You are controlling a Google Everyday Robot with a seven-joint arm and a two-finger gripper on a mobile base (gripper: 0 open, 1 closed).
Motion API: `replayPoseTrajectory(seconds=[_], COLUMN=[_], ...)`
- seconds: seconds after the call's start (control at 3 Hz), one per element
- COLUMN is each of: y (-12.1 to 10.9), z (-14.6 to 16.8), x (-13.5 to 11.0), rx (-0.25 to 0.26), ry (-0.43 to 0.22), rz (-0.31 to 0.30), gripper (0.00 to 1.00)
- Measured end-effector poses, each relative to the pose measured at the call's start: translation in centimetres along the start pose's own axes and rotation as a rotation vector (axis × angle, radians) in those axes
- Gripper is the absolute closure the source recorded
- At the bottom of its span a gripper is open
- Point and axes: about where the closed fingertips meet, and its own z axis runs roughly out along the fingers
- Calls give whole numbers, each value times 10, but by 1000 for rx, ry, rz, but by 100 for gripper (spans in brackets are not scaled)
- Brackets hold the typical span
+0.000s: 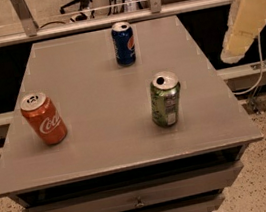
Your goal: Knock pepsi can over
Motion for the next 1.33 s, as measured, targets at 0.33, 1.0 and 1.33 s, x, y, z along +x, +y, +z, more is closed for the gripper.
replayPoseTrajectory(seconds=[0.33, 1.0, 1.33], y=[-34, -84, -93], z=[0, 23, 51], x=[-34, -100, -133], rx=[12, 71, 93], ry=[-30, -102, -150], rz=[-20, 17, 68], gripper=[0, 0, 0])
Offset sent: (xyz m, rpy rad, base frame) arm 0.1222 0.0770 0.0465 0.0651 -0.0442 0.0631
